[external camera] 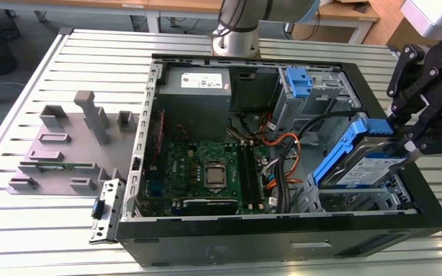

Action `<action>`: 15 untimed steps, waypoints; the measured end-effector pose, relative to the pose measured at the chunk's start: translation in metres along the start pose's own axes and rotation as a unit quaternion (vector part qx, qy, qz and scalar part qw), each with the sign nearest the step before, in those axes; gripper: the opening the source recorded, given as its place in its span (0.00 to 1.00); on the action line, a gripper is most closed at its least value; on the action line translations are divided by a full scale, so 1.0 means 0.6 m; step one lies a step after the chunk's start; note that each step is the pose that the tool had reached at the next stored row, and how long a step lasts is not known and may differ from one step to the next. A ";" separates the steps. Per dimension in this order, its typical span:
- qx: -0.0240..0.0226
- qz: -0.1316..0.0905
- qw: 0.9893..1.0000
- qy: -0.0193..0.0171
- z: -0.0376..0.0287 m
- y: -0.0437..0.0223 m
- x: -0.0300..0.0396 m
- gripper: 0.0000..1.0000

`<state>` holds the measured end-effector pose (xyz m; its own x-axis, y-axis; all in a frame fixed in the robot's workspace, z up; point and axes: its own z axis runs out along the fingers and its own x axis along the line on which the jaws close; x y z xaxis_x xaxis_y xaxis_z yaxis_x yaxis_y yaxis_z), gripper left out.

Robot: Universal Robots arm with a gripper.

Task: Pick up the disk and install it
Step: 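Insert the disk into the insertion slot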

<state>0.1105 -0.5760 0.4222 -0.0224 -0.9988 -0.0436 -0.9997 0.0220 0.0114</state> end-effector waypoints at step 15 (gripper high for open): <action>0.000 0.000 1.000 0.000 0.040 0.000 0.002 0.35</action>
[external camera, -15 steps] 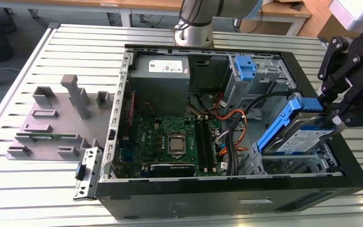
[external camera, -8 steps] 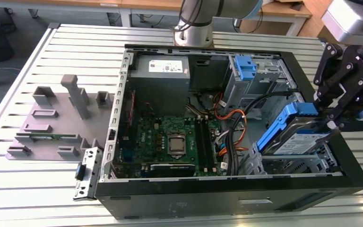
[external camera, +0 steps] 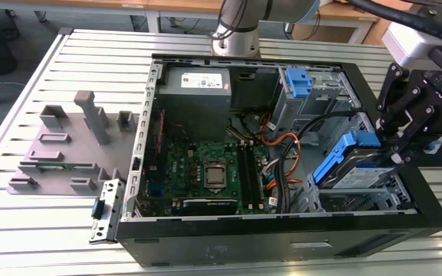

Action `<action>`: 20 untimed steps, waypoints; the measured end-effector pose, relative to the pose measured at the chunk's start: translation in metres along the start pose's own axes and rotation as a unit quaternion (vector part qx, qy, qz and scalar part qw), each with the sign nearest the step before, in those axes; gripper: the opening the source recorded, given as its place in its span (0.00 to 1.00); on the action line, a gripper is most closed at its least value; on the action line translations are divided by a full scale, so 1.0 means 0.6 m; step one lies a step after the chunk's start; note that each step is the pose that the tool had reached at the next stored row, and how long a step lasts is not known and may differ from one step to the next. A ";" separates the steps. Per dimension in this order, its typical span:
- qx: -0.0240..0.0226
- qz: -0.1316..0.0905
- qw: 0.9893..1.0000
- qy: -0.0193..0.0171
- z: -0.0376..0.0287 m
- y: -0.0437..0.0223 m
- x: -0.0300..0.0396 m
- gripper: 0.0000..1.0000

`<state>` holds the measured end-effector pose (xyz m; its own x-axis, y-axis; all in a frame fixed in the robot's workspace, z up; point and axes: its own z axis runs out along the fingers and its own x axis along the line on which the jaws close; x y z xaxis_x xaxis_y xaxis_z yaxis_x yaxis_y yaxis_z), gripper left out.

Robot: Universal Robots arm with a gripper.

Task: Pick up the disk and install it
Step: 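Insert the disk into the insertion slot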

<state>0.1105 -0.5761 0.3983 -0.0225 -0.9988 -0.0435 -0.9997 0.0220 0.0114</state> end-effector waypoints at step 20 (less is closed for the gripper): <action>0.000 0.000 1.000 0.000 0.047 -0.001 0.002 0.35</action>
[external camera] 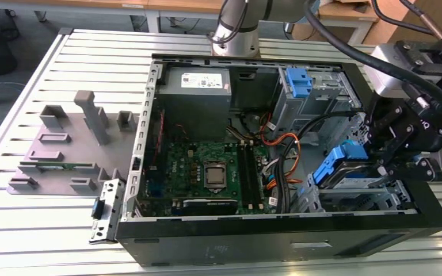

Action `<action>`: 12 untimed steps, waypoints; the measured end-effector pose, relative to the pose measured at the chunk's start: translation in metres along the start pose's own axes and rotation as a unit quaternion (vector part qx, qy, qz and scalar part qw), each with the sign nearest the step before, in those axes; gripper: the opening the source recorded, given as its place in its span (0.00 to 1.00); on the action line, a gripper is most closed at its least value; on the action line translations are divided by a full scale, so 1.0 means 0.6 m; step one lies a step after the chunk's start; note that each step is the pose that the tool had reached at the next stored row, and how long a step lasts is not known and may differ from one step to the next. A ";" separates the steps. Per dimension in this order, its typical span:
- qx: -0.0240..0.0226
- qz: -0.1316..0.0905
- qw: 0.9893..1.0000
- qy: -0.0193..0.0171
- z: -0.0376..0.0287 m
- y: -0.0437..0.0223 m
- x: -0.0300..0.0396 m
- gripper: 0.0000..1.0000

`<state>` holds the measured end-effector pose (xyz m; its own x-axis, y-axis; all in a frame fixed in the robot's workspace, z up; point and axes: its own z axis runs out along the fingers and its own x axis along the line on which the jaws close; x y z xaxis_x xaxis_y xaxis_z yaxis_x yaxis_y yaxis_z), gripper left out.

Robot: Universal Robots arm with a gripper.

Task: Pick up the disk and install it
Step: 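Insert the disk into the insertion slot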

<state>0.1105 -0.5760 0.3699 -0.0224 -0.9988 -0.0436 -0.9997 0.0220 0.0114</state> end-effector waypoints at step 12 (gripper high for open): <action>0.000 0.000 1.000 0.000 0.022 0.000 0.001 0.35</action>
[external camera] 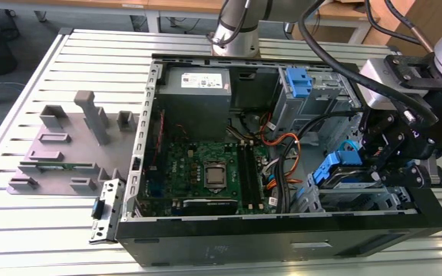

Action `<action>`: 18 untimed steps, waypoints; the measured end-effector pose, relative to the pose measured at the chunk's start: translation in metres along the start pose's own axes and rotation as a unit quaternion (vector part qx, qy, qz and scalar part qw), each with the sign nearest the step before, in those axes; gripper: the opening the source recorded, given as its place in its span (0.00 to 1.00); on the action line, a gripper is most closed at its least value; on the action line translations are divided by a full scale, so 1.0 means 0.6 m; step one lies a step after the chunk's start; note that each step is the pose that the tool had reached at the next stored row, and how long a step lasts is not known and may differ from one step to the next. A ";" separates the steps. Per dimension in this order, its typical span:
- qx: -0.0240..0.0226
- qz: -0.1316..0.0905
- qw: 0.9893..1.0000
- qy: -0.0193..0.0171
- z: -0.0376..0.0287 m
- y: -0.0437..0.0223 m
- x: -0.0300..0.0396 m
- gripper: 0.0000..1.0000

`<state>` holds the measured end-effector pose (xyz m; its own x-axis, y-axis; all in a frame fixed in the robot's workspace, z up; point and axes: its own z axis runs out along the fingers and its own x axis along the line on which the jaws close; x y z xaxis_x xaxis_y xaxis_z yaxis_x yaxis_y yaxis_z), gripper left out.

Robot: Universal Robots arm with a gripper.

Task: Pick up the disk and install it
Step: 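Insert the disk into the insertion slot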

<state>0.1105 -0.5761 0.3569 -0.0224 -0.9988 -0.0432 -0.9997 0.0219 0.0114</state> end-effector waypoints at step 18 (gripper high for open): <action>0.000 0.000 1.000 0.000 0.006 0.005 -0.001 0.42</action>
<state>0.1075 -0.5751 0.3534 -0.0224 -0.9988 -0.0436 -0.9997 0.0219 0.0113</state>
